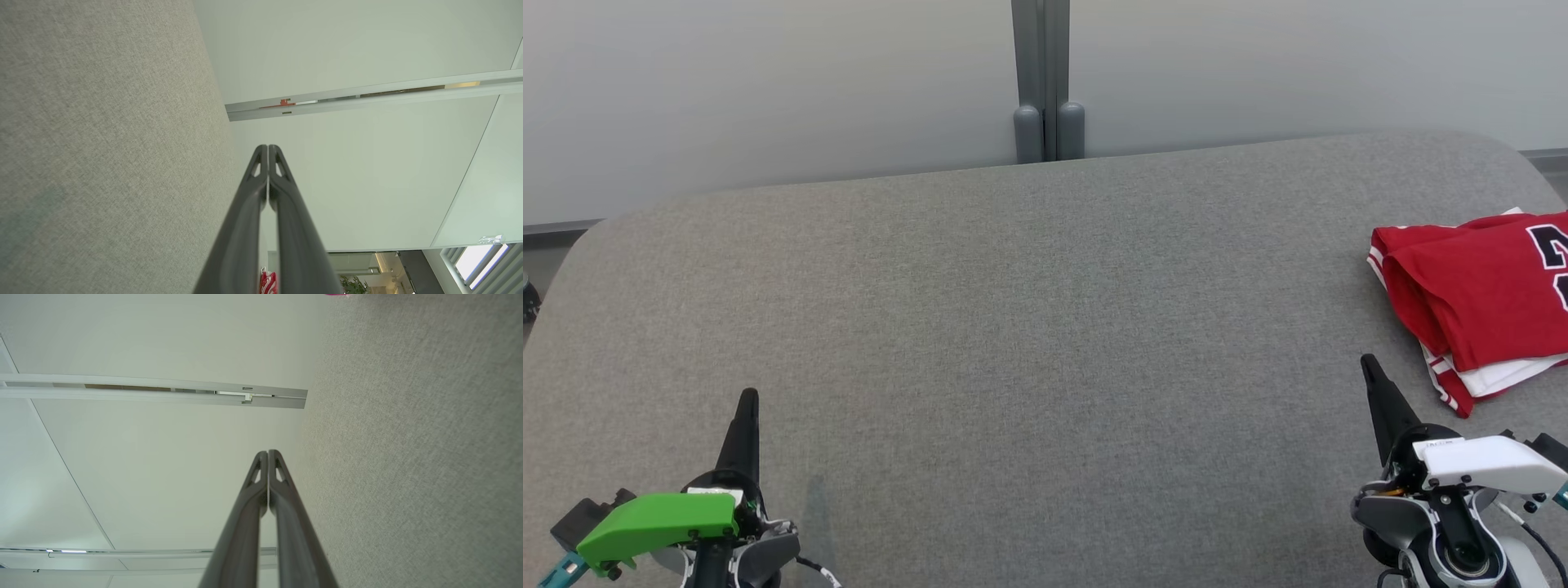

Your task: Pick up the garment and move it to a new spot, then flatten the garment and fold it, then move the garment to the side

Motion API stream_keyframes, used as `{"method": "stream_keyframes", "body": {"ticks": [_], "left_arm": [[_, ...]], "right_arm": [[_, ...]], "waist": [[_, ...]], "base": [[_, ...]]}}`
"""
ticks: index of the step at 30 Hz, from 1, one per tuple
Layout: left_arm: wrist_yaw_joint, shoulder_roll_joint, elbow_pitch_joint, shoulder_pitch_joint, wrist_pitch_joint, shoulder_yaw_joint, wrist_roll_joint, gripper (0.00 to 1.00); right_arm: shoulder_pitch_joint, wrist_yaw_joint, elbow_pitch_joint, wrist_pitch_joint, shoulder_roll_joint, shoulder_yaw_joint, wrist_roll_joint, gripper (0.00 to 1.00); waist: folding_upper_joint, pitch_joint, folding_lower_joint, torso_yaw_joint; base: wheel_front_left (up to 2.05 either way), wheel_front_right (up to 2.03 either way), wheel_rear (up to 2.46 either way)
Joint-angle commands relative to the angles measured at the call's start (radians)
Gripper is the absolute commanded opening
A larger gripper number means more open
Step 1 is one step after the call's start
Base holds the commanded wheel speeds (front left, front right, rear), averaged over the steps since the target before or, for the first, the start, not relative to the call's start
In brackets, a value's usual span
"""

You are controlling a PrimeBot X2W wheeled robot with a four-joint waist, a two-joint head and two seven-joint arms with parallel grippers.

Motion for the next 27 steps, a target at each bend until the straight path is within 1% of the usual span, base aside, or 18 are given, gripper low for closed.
{"method": "stream_keyframes", "body": {"ticks": [1, 15, 27], "left_arm": [[-0.009, 0.005, -0.005, -0.023, 0.005, 0.006, -0.023, 0.00], [-0.019, 0.006, -0.006, -0.032, 0.030, 0.023, -0.107, 0.00], [-0.018, 0.005, -0.005, -0.030, 0.032, 0.023, -0.106, 0.00]], "right_arm": [[-0.014, 0.000, -0.007, 0.008, -0.004, -0.004, 0.021, 0.00], [-0.020, 0.000, -0.007, 0.032, -0.002, -0.018, 0.113, 0.00], [-0.018, 0.000, -0.007, 0.035, 0.000, -0.020, 0.111, 0.00]], "waist": [[0.0000, 0.000, 0.0000, 0.000], [0.0000, 0.004, 0.0000, -0.001], [0.0000, 0.004, 0.0000, -0.001]], "base": [[0.00, 0.00, 0.00], [0.00, 0.00, 0.00], [0.00, 0.00, 0.00]]}}
